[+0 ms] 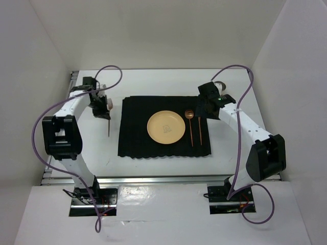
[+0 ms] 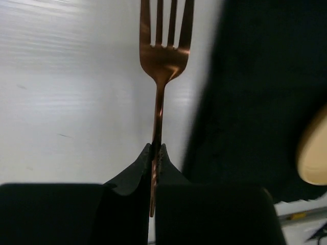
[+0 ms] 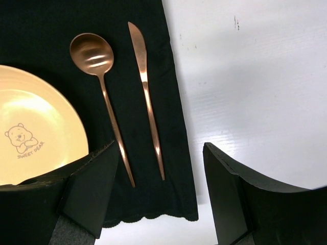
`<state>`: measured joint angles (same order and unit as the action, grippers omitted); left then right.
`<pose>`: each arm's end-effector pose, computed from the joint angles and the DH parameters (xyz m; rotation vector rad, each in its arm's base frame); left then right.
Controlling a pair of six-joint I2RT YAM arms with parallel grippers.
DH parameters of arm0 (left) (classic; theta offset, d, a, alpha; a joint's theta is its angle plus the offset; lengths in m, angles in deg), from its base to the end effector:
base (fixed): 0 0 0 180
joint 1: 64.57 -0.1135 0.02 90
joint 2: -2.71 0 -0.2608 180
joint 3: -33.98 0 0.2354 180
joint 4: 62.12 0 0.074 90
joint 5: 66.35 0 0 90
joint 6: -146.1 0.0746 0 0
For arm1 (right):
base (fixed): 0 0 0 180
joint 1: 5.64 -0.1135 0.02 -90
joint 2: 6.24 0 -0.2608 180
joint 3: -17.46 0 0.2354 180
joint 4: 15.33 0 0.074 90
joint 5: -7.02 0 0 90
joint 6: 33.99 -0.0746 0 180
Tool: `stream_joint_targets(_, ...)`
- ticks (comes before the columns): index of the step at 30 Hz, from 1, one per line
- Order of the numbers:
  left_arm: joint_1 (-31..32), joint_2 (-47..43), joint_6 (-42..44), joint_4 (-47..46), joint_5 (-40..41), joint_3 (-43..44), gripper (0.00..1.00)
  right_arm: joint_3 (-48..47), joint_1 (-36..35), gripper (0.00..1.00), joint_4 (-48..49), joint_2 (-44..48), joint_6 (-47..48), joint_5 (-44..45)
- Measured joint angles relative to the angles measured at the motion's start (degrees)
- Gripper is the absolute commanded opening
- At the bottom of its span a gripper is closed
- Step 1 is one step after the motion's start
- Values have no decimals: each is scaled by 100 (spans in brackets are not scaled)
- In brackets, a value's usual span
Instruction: Set the dinner table for one person
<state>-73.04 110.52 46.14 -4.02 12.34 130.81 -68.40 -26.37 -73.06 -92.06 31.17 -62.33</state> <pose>0.3814 0.0420 0.1795 -0.3931 2.7386 -0.2805 0.3023 0.0863 0.2522 0.2202 2.4785 -0.1386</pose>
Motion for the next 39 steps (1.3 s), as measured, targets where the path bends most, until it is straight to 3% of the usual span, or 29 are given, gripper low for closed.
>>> stream_joint_targets(3,817,-627,-592,11,-70,-170,0,39,0,74,-9,0,-52,-13)
stream_joint_targets(6,1563,-595,-1152,33,-282,-173,0,39,0,74,-7,0,-92,-33)
stream_joint_targets(16,2494,417,-2299,236,391,-107,0,251,0,74,-127,129,-149,-11)
stream_joint_targets(28,2793,743,-2463,11,984,107,0,409,0,74,-225,350,-208,59)
stream_joint_targets(30,2813,743,-2337,-15,992,109,7,407,0,74,-225,350,-203,66)
stream_joint_targets(36,2817,743,-2127,-76,940,109,9,402,0,76,-229,275,-186,81)
stream_joint_targets(39,2817,745,-1993,-87,957,116,21,402,0,77,-229,271,-162,83)
